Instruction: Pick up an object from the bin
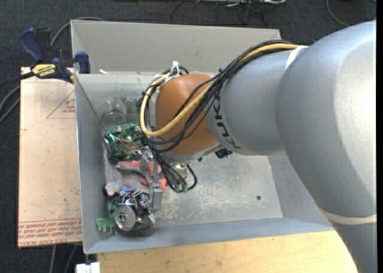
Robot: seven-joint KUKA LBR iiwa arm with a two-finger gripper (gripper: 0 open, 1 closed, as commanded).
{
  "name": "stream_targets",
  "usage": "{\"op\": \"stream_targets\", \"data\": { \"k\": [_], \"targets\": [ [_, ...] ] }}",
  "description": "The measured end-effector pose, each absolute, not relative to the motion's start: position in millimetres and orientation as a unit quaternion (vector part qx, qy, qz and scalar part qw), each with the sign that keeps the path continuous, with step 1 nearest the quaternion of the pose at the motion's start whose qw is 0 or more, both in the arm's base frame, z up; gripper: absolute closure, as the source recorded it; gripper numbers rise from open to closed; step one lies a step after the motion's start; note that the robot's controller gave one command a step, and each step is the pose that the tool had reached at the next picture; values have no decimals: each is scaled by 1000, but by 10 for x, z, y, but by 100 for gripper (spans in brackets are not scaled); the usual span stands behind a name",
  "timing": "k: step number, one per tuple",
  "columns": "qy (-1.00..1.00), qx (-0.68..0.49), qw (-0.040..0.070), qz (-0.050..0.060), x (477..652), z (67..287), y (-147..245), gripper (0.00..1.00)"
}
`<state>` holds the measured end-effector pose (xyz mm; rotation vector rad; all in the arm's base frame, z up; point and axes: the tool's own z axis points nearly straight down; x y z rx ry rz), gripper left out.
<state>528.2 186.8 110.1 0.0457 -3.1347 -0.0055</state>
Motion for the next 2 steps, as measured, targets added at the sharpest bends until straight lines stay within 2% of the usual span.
{"op": "stream_targets", "data": {
  "k": [1,2],
  "targets": [
    [-1000,23,4,-1,5636,758,1833,100],
    [-1000,23,4,-1,5636,758,1833,100]
  ]
}}
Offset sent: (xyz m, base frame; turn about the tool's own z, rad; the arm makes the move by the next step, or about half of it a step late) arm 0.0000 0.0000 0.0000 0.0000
